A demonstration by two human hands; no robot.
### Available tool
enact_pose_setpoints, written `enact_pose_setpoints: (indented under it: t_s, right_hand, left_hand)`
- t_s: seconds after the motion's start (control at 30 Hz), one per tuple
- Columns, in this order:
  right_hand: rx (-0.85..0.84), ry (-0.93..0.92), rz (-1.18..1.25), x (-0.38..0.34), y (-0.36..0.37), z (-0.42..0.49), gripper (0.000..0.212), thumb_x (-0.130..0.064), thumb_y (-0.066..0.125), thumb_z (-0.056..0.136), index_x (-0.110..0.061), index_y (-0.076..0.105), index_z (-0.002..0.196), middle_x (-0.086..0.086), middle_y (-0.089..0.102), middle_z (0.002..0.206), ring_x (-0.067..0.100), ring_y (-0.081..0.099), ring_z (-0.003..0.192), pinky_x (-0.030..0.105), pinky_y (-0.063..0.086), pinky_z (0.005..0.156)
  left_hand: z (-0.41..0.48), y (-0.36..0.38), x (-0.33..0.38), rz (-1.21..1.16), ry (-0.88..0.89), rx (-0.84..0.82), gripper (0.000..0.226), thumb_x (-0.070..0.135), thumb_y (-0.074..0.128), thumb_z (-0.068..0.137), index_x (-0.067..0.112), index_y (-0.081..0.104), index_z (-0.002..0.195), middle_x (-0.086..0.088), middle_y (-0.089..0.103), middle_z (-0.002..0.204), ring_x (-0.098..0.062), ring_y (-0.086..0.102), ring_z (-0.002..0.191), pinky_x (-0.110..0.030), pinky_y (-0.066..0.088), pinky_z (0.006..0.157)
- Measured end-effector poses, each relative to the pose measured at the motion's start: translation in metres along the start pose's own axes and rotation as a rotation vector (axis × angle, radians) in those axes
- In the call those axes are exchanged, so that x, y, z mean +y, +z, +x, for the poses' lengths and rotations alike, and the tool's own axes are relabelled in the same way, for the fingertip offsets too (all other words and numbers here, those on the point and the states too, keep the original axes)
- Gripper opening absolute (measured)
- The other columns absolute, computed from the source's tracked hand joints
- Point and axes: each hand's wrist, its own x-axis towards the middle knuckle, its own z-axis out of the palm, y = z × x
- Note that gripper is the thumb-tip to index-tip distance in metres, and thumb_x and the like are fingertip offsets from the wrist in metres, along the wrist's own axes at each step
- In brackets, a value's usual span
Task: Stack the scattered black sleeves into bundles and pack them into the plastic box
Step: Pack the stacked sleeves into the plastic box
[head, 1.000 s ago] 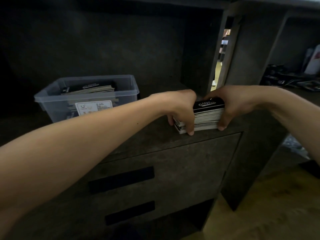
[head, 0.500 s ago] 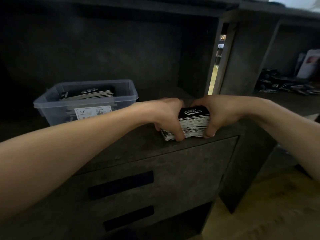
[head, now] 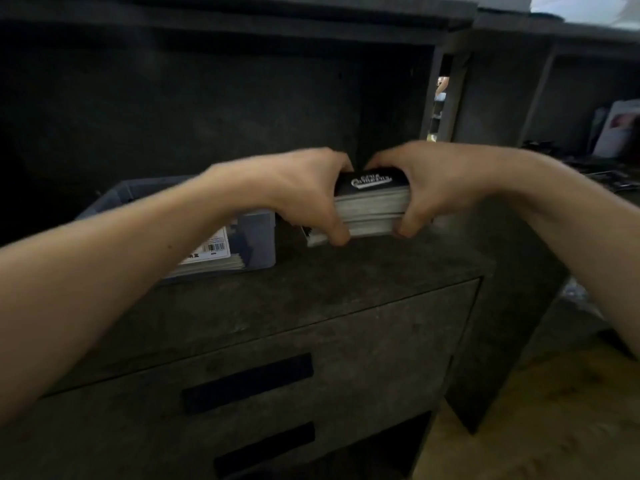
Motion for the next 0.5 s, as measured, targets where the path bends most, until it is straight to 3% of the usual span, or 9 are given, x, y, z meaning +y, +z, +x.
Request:
enact_pose_setpoints:
  t_s: [0.13,0.3,0.5]
  right_hand:
    - [0.077,-0.051,0.028,-0.017,-0.021,0.016,0.074,-0.029,0.089,0.061,-0.031,0.050,0.124,-0.013,0.056,0.106,0.006,0.057,0.093,0.026,0.053,0.075]
    - [0.088,-0.101,0.254,-0.051,-0.018,0.054,0.077,-0.020,0.088,0.063,-0.029,0.049,0.129,-0.012,0.055,0.110,0.010,0.060,0.095,0.017,0.056,0.061]
    - [0.006,-0.120,0.581,-0.095,-0.008,0.098,0.070,-0.018,0.089,0.067,-0.024,0.057,0.129,-0.005,0.064,0.114,0.015,0.068,0.098,0.025,0.060,0.069]
  left_hand:
    - [-0.010,-0.037,-0.017,0.014,-0.030,0.032,0.069,0.032,0.090,0.063,0.036,0.051,0.119,0.010,0.062,0.102,-0.009,0.062,0.089,-0.025,0.051,0.066]
    - [-0.026,-0.066,-0.064,0.089,-0.148,-0.013,0.068,0.038,0.090,0.059,0.042,0.050,0.115,0.010,0.065,0.103,-0.010,0.062,0.092,-0.027,0.047,0.073]
    - [-0.050,-0.078,-0.126,0.107,-0.298,-0.036,0.067,0.030,0.091,0.062,0.040,0.051,0.114,0.012,0.064,0.106,-0.010,0.061,0.095,-0.029,0.046,0.075]
